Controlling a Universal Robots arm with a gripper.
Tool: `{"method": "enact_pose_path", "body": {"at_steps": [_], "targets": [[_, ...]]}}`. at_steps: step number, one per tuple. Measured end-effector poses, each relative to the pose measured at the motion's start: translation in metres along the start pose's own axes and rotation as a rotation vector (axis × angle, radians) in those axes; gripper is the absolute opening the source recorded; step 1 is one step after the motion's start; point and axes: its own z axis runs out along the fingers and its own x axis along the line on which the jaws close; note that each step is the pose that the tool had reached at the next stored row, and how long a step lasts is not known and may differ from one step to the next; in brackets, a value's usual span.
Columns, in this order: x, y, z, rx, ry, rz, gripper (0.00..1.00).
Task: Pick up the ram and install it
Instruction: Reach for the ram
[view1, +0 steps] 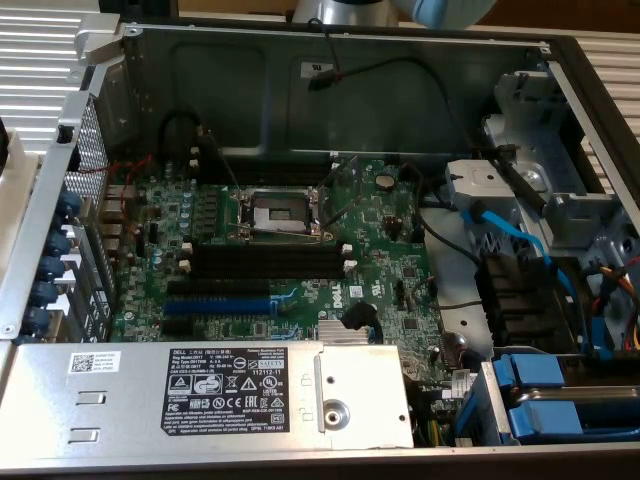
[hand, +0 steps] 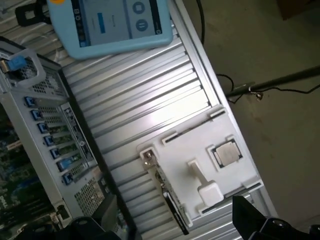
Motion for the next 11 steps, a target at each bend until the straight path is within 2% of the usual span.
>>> {"method": "enact_pose_path", "body": {"at_steps": [4,11], "targets": [[-0.0001,0.0,0.0001,-0.0003,0.0009,0.049,0.99],[-0.0006,0.0034,0.0034,0.0012,0.0003,0.078,0.99]]}}
